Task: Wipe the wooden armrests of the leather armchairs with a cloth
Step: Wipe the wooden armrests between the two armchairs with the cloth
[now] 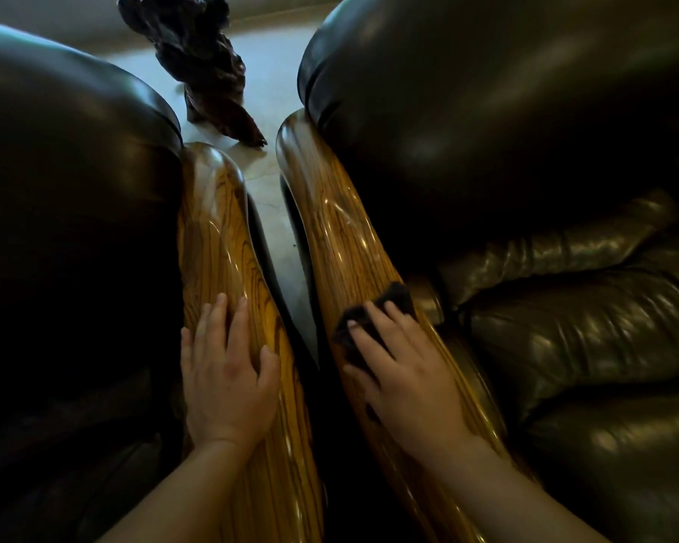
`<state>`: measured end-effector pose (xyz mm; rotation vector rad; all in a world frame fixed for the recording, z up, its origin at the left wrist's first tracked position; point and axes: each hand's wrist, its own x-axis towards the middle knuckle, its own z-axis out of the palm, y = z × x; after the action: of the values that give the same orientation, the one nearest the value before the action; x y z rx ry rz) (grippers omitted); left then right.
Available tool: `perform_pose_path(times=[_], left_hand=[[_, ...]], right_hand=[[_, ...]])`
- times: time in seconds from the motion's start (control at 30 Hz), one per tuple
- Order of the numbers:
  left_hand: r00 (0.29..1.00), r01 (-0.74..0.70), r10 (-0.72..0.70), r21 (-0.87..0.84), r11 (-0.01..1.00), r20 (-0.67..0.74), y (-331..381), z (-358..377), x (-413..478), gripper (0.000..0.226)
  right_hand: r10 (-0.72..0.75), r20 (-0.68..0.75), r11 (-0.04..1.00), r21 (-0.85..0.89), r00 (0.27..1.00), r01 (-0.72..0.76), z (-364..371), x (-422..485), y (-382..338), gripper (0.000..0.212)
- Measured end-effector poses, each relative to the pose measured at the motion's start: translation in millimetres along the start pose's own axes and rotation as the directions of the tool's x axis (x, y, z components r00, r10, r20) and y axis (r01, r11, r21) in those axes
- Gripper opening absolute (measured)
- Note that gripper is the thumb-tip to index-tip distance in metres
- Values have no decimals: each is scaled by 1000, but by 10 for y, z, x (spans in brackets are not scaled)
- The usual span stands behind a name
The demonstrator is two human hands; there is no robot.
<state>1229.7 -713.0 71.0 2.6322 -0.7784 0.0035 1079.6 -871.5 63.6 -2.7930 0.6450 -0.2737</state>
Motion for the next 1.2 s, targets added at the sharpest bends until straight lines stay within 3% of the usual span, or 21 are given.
perform_pose_path(times=[0.07, 0.17, 0.23, 0.3, 0.4, 0.5, 0.67, 0.7, 0.83, 0.87, 0.97, 1.07, 1.2], left_hand=[[1000, 4, -4, -5, 1000, 5, 3, -9, -2, 65], [1000, 2, -2, -15, 1000, 7, 4, -10, 0, 66], [1000, 10, -9, -16, 1000, 6, 12, -15, 7, 66], [1000, 8, -8, -10, 1000, 7, 11, -10, 12, 66], [1000, 11, -11, 5, 1000, 15, 4, -14, 3, 66], [1000, 21, -22, 25, 999, 15, 5, -11, 12, 65], [1000, 12, -13, 35, 999, 21, -30, 21, 15, 66], [1000, 16, -16, 39, 999, 19, -27, 19, 20, 66], [999, 13, -15, 49, 999, 37, -28, 11, 28, 67], [999, 13, -15, 40, 999, 42, -30, 7, 38, 68], [999, 14, -16, 35, 999, 50, -37, 3, 46, 68], [999, 23, -24, 29, 999, 45, -4, -15, 39, 67], [998, 28, -29, 29, 999, 46, 3, -21, 43, 67]], right_hand=[[87, -17, 996, 9, 996, -86, 10, 4, 129, 53], [365, -56, 924, 143, 929, -355, 7, 516, 150, 55], [430, -56, 890, 196, 901, -412, -7, 905, 102, 56], [344, -77, 935, 127, 936, -333, 2, 1036, 26, 55], [92, -68, 996, 11, 993, -91, 4, 664, -40, 53], [-83, 31, 996, 28, 996, 82, -49, 287, 136, 54], [262, -20, 962, 86, 965, -259, -58, 1024, 30, 56], [225, -27, 973, 54, 974, -224, -34, 1111, -63, 55], [-149, 42, 989, 3, 988, 149, -12, 771, -53, 50], [-168, 68, 986, 19, 984, 167, -42, 709, 18, 51], [34, 20, 996, 83, 999, -36, -53, 980, 127, 57], [245, 15, 954, 176, 969, -244, -34, 1561, 39, 56], [154, -10, 986, 64, 988, -153, -7, 1985, -58, 56]])
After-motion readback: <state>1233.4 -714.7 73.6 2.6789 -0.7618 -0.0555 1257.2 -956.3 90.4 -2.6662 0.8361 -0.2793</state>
